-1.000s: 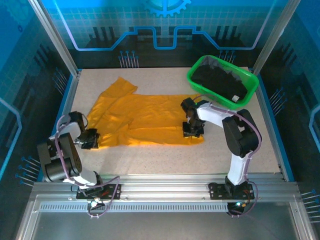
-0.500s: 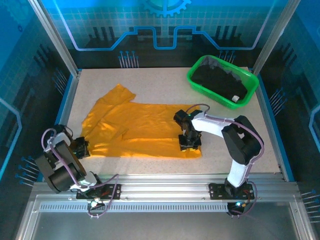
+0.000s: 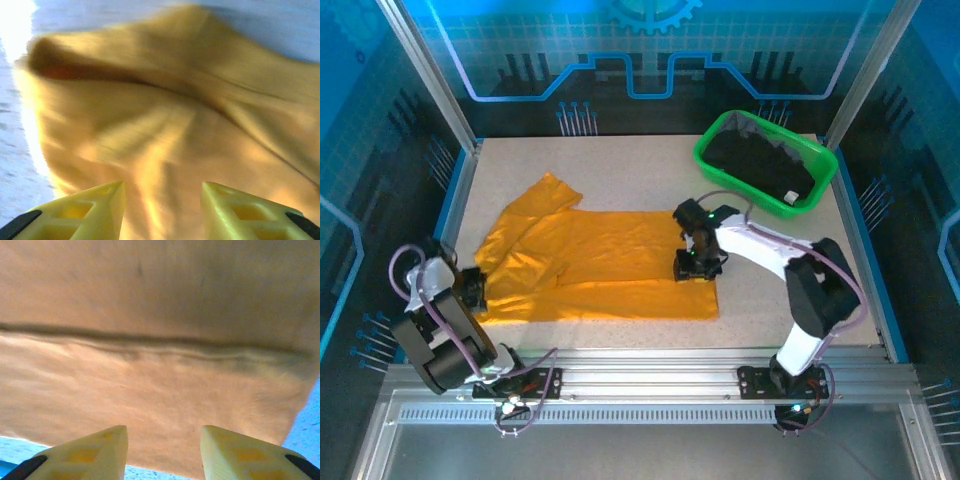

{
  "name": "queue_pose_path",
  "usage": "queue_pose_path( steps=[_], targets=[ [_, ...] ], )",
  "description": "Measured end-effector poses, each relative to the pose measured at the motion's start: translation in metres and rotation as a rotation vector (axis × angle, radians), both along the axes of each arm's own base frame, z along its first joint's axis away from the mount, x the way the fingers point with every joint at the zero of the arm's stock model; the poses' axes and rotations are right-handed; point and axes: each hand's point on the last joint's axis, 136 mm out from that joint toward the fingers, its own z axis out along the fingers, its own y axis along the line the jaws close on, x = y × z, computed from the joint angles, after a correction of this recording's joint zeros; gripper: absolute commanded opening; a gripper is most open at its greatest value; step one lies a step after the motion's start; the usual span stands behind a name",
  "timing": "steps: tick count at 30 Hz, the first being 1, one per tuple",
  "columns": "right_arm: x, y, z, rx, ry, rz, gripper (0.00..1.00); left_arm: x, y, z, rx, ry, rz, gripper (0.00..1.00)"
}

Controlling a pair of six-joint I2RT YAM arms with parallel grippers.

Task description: Fold and stack the t-shirts

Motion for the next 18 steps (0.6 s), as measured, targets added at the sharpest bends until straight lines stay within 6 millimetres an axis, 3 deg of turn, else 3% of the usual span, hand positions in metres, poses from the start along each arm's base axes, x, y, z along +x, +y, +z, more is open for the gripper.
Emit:
queue_pose_path(
  steps=[4, 7, 12, 15, 18],
  targets=[
    [0.043, -0.009, 0.040, 0.123, -0.177, -0.091, 0.45, 0.091, -0.018, 0.059, 0.142, -0.147, -0.241, 0.48],
    [0.072, -0.012, 0.051, 0.177, -0.236, -0.135, 0.45, 0.171, -0.044, 0.078, 0.164, -0.208, -0.409, 0.44],
    [0.108, 0.006, 0.058, 0.224, -0.268, -0.131, 0.45, 0.299, -0.072, 0.066, 0.212, -0.273, -0.620, 0.41],
    [0.121, 0.012, 0.069, 0.242, -0.296, -0.129, 0.45, 0.345, -0.079, 0.047, 0.241, -0.287, -0.688, 0.39],
    [0.127, 0.016, 0.078, 0.258, -0.318, -0.127, 0.45, 0.377, -0.072, 0.032, 0.285, -0.294, -0.713, 0.41]
  ],
)
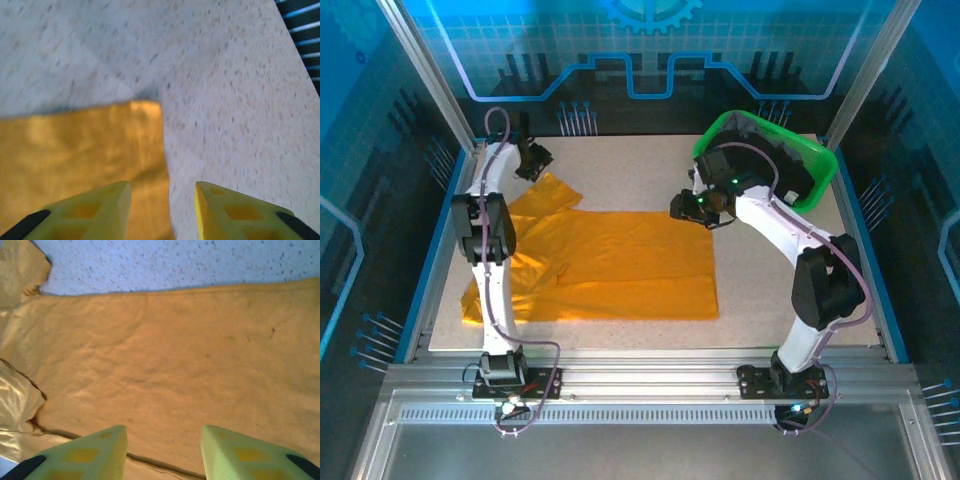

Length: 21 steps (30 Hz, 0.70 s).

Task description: Fold and stack the t-shirts

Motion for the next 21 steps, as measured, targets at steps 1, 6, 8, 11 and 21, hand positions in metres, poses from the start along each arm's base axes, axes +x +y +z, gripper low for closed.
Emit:
queue_pose_path(
  steps=[1, 6, 8, 11, 21],
  targets=[
    [0.001, 0.001, 0.001, 0.004, -0.004, 0.000, 0.45, 0.008, 0.004, -0.004, 0.018, -0.006, 0.000, 0.43],
    [-0.002, -0.001, 0.000, 0.011, 0.003, -0.015, 0.45, 0.018, 0.022, -0.026, 0.116, 0.011, 0.005, 0.50],
    [-0.008, -0.004, -0.001, 0.011, 0.009, -0.022, 0.45, 0.019, 0.025, -0.033, 0.143, 0.019, -0.003, 0.52],
    [-0.018, -0.008, -0.003, 0.010, 0.020, -0.032, 0.45, 0.026, 0.026, -0.045, 0.180, 0.027, -0.027, 0.52],
    [-0.024, -0.011, -0.004, 0.013, 0.028, -0.036, 0.45, 0.028, 0.005, -0.048, 0.229, 0.094, -0.062, 0.51]
  ],
)
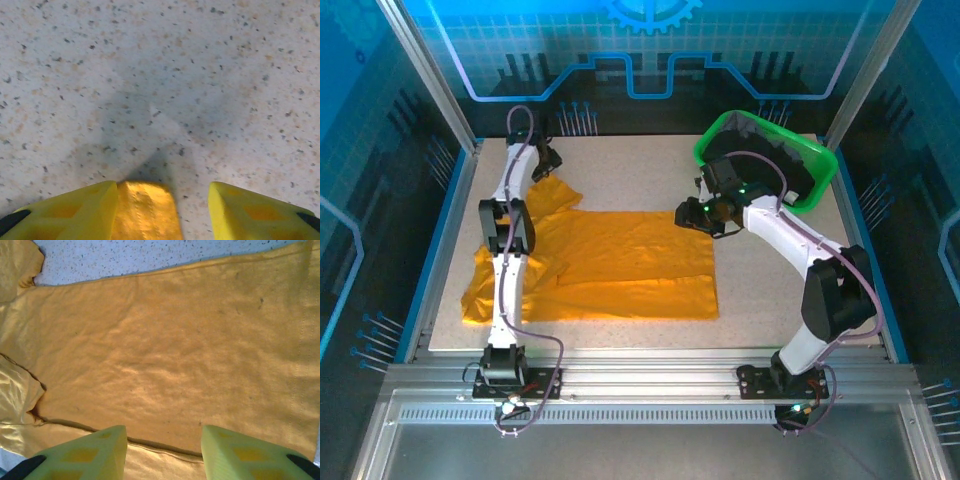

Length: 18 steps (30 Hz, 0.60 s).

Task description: Fold and stack the t-shirts

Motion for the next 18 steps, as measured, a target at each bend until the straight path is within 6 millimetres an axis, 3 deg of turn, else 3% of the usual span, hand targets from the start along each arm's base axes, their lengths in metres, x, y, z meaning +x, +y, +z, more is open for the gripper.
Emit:
queue_pose_path(
  steps=[4, 9, 11, 15, 18],
  targets=[
    [0.001, -0.001, 0.001, 0.005, 0.001, -0.002, 0.45, -0.022, -0.007, -0.019, -0.023, 0.109, -0.001, 0.50],
    [0.002, -0.003, 0.001, 0.011, 0.003, -0.008, 0.45, -0.035, -0.008, -0.021, -0.027, 0.164, -0.001, 0.47],
    [0.003, -0.004, 0.001, 0.013, 0.003, -0.009, 0.45, -0.040, -0.008, -0.022, -0.027, 0.184, -0.002, 0.36],
    [0.003, -0.004, 0.001, 0.015, 0.001, -0.010, 0.44, -0.047, -0.008, -0.022, -0.037, 0.210, 0.010, 0.04],
    [0.003, -0.006, -0.003, 0.007, 0.003, -0.018, 0.43, -0.048, -0.011, -0.020, -0.043, 0.212, 0.003, 0.00]
  ],
)
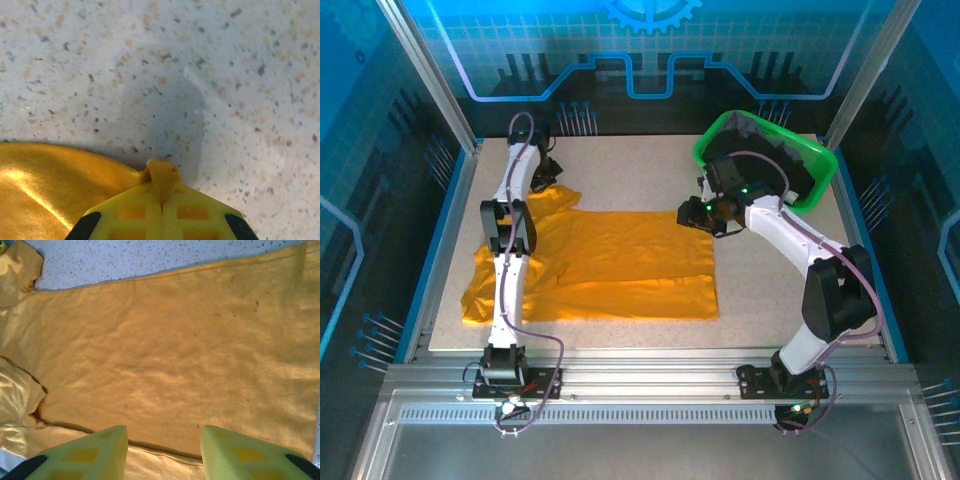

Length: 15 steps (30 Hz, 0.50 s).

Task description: Fold and stack the t-shirts

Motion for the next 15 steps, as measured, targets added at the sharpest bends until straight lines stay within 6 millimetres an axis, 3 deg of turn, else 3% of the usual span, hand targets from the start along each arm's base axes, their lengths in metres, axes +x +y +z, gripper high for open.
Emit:
queue_pose_path(
  steps=[4, 8, 15],
  targets=[
    [0.005, -0.016, -0.012, -0.059, 0.004, -0.094, 0.44, -0.003, -0.004, 0.004, 0.000, 0.003, -0.007, 0.00],
    [0.028, -0.034, -0.033, -0.123, -0.016, -0.250, 0.45, -0.018, -0.015, 0.018, -0.012, 0.012, -0.008, 0.00],
    [0.085, -0.055, -0.085, -0.225, -0.013, -0.397, 0.44, -0.035, -0.033, 0.088, -0.067, -0.107, -0.017, 0.00]
  ],
)
